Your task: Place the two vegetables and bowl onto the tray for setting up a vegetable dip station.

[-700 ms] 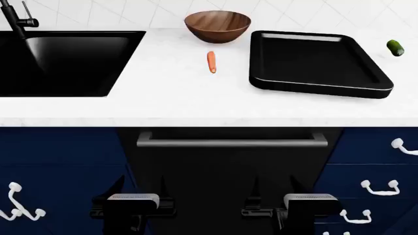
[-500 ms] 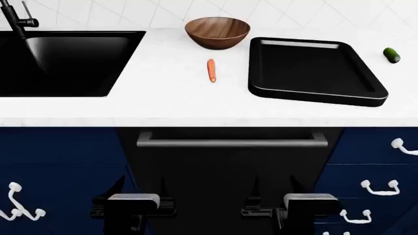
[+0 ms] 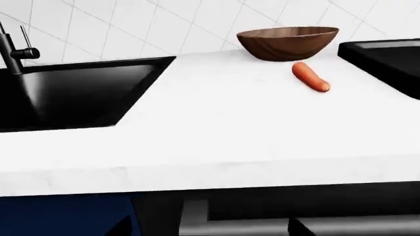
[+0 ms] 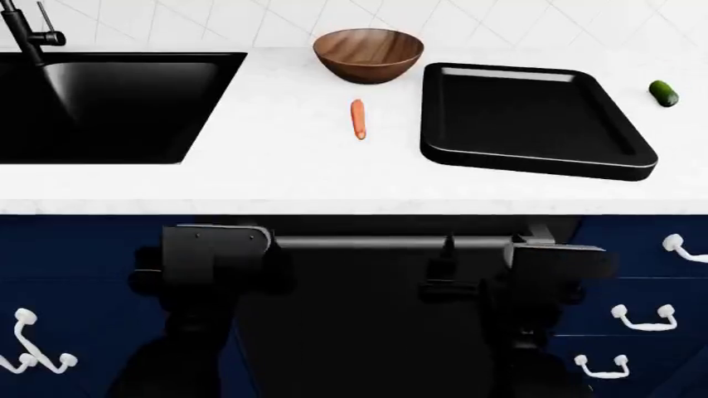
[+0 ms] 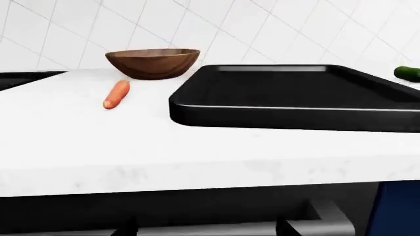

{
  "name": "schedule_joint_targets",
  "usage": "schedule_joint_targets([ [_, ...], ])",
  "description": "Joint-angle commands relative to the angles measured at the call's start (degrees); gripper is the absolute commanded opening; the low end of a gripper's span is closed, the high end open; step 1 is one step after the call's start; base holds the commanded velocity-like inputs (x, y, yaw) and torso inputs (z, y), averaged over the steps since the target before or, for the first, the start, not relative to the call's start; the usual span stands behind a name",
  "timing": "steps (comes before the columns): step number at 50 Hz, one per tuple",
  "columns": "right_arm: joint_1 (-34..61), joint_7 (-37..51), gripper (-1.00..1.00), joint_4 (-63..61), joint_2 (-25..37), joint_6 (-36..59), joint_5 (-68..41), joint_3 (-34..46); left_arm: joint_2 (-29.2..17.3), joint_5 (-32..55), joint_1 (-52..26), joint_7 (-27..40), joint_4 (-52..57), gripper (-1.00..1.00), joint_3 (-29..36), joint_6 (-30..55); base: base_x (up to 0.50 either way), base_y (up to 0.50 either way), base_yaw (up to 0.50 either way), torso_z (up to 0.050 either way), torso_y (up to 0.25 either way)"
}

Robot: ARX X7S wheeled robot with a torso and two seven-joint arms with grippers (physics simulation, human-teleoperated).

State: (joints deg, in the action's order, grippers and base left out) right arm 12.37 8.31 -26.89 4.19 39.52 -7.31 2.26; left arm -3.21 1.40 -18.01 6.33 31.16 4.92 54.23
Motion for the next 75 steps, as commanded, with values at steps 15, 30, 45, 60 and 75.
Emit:
schedule_joint_targets([
  [15, 71.7, 52.2, 1.0, 10.2, 15.0, 48.6, -67.4, 0.6, -29.3, 111.6, -73.1, 75.3, -18.5, 1.0, 18.8, 9.1, 0.0, 0.0, 0.0, 0.0, 0.0],
  [30, 74.3, 51.3, 1.0, 8.8, 18.3, 45.9, -70.6, 3.7, -32.5, 106.5, -68.6, 70.4, -15.8, 1.0, 14.7, 7.0, 0.05, 0.0, 0.0, 0.0, 0.0],
  [45, 74.3, 53.7, 1.0, 9.5, 19.0, 45.4, -74.1, 4.3, -33.1, 104.1, -67.6, 68.5, -16.7, 1.0, 14.5, 6.2, 0.43, -0.14, 0.0, 0.0, 0.0],
  [60, 74.6, 53.4, 1.0, 9.7, 20.2, 44.3, -74.8, 6.0, -33.2, 103.9, -67.7, 68.1, -16.7, 1.0, 15.1, 5.9, 0.09, -0.5, 0.0, 0.0, 0.001],
  [75, 74.8, 51.2, 1.0, 9.0, 21.5, 42.3, -74.4, 7.6, -33.6, 103.7, -67.7, 67.5, -16.6, 1.0, 15.2, 5.5, 0.37, -0.29, 0.0, 0.0, 0.0],
])
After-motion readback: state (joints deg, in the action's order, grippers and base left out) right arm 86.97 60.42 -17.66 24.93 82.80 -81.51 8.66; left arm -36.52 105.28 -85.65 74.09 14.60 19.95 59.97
